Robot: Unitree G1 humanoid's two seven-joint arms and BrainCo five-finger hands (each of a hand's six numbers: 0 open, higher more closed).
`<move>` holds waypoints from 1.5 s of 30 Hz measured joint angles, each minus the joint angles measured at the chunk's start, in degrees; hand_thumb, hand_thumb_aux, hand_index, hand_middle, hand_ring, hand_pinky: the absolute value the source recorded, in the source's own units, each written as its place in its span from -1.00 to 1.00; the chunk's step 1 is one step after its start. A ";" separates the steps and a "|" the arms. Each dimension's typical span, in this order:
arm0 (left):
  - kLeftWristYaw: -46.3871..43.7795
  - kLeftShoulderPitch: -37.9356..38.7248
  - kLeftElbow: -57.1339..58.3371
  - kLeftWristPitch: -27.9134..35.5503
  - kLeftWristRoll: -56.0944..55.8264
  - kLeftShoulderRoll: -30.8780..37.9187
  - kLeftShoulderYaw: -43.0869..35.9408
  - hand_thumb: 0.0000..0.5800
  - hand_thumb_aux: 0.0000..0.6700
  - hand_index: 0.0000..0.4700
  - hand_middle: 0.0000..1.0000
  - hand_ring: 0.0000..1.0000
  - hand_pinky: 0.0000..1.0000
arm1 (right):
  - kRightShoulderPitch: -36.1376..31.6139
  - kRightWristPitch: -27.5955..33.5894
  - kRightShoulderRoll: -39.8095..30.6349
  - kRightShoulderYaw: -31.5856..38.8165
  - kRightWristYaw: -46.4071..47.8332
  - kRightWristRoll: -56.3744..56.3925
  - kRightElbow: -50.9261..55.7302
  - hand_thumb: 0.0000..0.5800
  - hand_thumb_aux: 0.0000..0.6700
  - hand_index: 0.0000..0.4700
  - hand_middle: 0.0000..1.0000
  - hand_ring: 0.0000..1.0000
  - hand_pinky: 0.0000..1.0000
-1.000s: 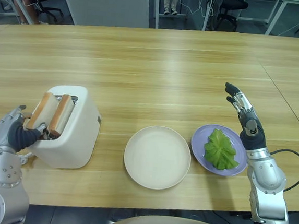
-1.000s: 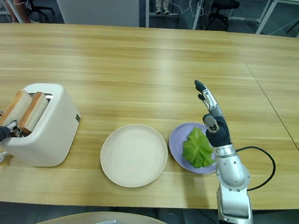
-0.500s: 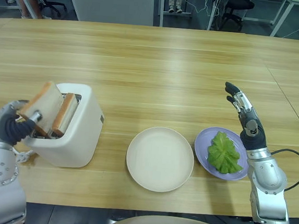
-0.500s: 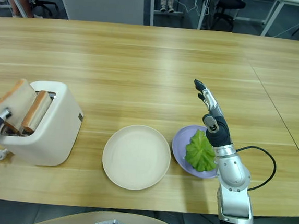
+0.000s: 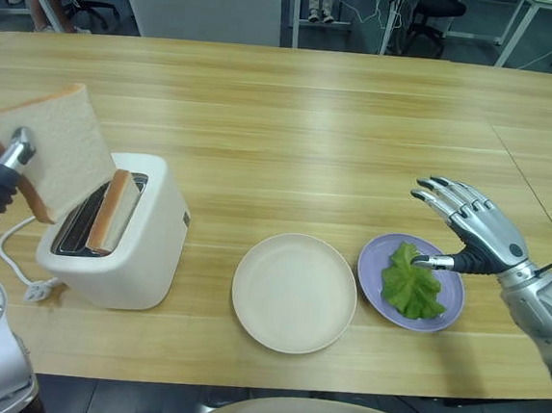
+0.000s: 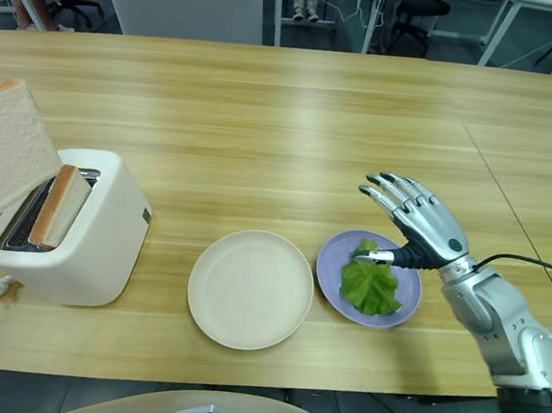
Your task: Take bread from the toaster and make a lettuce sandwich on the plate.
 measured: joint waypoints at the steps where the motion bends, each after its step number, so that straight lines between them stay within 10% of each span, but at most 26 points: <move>1: -0.22 -1.42 -1.80 0.89 -1.10 0.69 0.22 1.00 1.00 0.96 1.00 1.00 1.00 | -1.81 -1.08 -1.43 1.58 -2.51 -2.05 4.96 -1.00 -1.00 -1.00 -1.00 -1.00 -1.00; 8: -2.59 -10.33 -11.76 10.71 -7.68 4.36 -6.96 1.00 1.00 0.96 1.00 1.00 1.00 | -9.00 -4.75 -2.98 13.51 -15.03 -10.60 26.36 -1.00 -1.00 -1.00 -1.00 -1.00 -1.00; 15: -2.09 -15.42 -14.00 15.75 -12.32 4.57 -21.14 1.00 1.00 0.96 1.00 1.00 1.00 | -13.41 -6.22 -3.01 20.47 -21.10 -12.46 34.87 0.14 -0.31 -0.32 -1.00 -1.00 -1.00; 21: 0.05 -9.71 -14.07 18.07 -11.05 2.46 -36.85 1.00 1.00 0.96 1.00 1.00 1.00 | -15.83 -6.58 -2.73 25.25 -23.75 -12.68 38.61 0.57 0.07 0.05 -1.00 -1.00 -1.00; 29: 1.06 2.02 -7.27 19.32 -4.67 2.19 -53.88 1.00 1.00 0.96 1.00 1.00 1.00 | -17.43 -6.59 -1.97 30.04 -25.68 -12.83 40.07 0.68 0.20 0.17 -1.00 -1.00 -1.00; 33: 0.20 5.76 -1.43 18.81 -3.52 2.29 -57.64 1.00 1.00 0.96 1.00 1.00 1.00 | -17.58 -6.79 -1.49 32.05 -26.05 -12.77 40.65 1.00 1.00 0.96 -1.00 -1.00 -1.00; 43: -1.30 4.75 11.04 16.30 1.14 3.33 -63.08 1.00 1.00 0.96 0.95 0.95 0.95 | -18.09 -9.48 -1.97 32.28 -26.38 -9.89 38.88 1.00 1.00 0.96 -1.00 -1.00 -1.00; 45: -0.65 2.93 14.26 14.45 3.96 3.32 -64.86 0.99 0.87 0.83 -1.00 -1.00 -1.00 | -18.05 -10.36 -2.84 30.79 -26.11 -7.74 36.11 1.00 1.00 0.96 -1.00 -1.00 -1.00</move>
